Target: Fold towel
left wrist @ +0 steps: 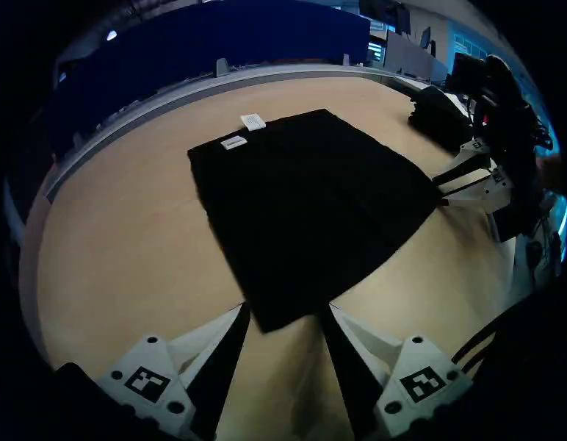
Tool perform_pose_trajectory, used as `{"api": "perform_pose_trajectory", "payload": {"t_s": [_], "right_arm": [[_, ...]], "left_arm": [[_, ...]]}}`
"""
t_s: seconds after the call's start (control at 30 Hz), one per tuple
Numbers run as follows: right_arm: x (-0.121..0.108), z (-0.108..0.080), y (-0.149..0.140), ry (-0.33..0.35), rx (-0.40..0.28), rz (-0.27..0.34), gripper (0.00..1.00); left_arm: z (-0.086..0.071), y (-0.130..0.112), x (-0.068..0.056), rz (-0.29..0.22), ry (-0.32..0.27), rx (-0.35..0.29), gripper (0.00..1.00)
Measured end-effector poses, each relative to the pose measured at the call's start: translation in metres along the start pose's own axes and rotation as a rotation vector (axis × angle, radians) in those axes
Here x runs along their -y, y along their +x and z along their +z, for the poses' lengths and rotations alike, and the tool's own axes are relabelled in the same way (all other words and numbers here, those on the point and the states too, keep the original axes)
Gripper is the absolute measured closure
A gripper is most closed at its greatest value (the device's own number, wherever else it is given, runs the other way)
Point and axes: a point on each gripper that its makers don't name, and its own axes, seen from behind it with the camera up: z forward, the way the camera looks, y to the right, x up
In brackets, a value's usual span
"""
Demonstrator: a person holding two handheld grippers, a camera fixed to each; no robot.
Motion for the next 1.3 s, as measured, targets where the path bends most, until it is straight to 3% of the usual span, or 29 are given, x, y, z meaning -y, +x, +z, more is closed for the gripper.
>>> {"api": "perform_pose_trajectory", "payload": {"t_s": [0.03, 0.2, 0.27, 0.37, 0.43, 0.5, 0.77, 0.97, 1.3], "right_arm": [[0.0, 0.0, 0.0, 0.0, 0.0, 0.001, 0.56], [-0.002, 0.0, 0.001, -0.005, 0.003, 0.012, 0.79], [-0.003, 0.0, 0.001, -0.009, 0.004, 0.017, 0.84], [-0.003, 0.0, 0.002, -0.014, 0.007, 0.022, 0.86], [-0.002, 0.0, 0.002, -0.015, 0.007, 0.027, 0.87], [-0.002, 0.0, 0.003, -0.016, 0.005, 0.031, 0.87], [-0.004, -0.004, 0.012, -0.027, -0.024, 0.056, 0.87], [-0.007, -0.015, 0.031, -0.032, -0.065, 0.06, 0.87], [0.0, -0.054, 0.064, -0.025, -0.121, 0.028, 0.87]], "left_arm": [[0.0, 0.0, 0.0, -0.001, -0.001, 0.0, 0.33], [0.001, -0.001, 0.003, -0.006, 0.003, 0.007, 0.55], [0.001, -0.002, 0.003, -0.004, 0.003, 0.009, 0.61], [0.002, -0.001, 0.002, -0.002, 0.003, 0.011, 0.68], [0.002, 0.001, 0.002, -0.008, 0.007, 0.007, 0.83], [0.002, 0.003, 0.003, -0.014, 0.014, 0.003, 0.91], [0.0, 0.006, 0.002, 0.003, 0.031, -0.002, 0.93], [-0.011, 0.017, 0.004, -0.043, 0.023, -0.024, 0.93], [-0.05, 0.045, 0.007, -0.106, 0.02, -0.085, 0.94]]}}
